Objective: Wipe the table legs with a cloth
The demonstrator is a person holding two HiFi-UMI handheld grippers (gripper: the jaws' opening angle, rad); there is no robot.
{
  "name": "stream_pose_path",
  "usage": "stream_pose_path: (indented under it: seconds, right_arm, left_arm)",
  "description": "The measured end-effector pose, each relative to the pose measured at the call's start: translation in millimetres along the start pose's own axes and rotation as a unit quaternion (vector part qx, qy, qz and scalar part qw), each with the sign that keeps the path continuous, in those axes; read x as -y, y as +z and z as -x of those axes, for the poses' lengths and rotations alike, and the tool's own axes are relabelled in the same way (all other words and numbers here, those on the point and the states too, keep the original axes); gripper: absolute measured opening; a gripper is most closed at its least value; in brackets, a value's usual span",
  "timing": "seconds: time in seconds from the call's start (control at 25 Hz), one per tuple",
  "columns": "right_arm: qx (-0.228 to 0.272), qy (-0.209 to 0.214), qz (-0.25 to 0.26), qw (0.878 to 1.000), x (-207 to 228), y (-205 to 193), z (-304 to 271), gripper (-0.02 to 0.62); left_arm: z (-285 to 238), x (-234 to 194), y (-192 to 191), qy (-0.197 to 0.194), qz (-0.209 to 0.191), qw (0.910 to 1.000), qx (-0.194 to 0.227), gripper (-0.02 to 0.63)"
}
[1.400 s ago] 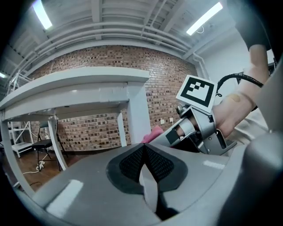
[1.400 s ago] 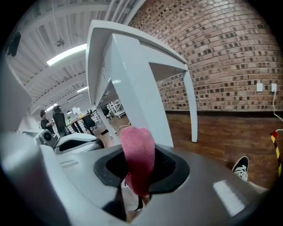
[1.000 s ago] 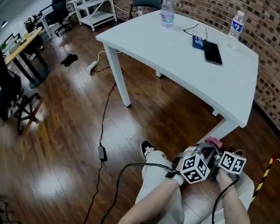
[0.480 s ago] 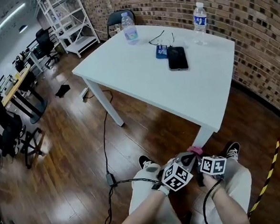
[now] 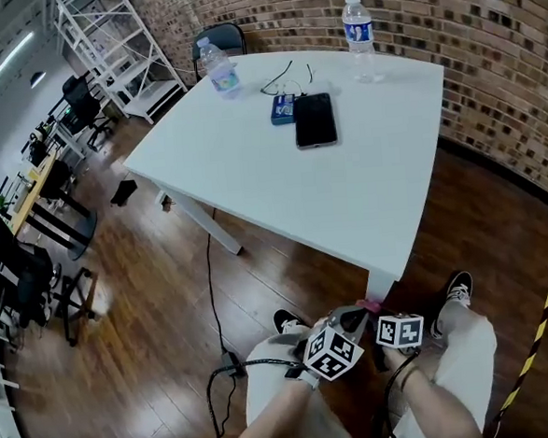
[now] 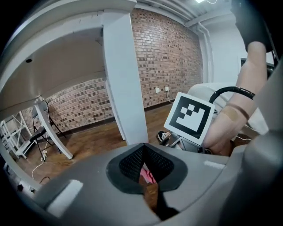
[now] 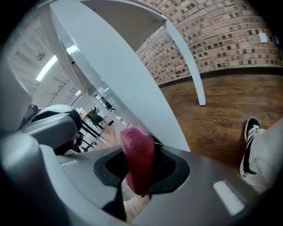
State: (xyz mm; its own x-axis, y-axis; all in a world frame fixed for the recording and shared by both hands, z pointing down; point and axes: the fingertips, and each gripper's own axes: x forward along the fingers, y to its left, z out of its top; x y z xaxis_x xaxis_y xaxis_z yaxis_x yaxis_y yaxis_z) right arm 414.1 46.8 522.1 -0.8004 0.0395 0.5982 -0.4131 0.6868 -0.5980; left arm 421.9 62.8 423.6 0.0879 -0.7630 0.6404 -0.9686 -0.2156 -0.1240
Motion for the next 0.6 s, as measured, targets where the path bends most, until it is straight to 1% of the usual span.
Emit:
stream_pose_path:
  seconds: [0.16, 0.32, 0.6]
  right_arm:
    - [-0.008, -0.004, -0.020, 1.000, 20.2, -10.7, -14.2, 0.107]
    - [-0.026, -0.004, -0.029, 0.999, 32.8, -22.1, -24.7, 0.107]
    - [-0.039, -0.015, -0.044, 0.998, 56.5, -38.0, -34.7, 0.110]
  left_arm:
    - [-11.2, -1.6, -12.7, -0.006, -0.020, 0.9992, -0.033, 0.002]
    - [-19.0, 4.1, -17.8, -0.014, -0.028, 0.9981, -0.053, 0.002]
    - [-26.8, 37.1, -22.2, -0.059, -0.070, 0.9928, -0.077, 0.003]
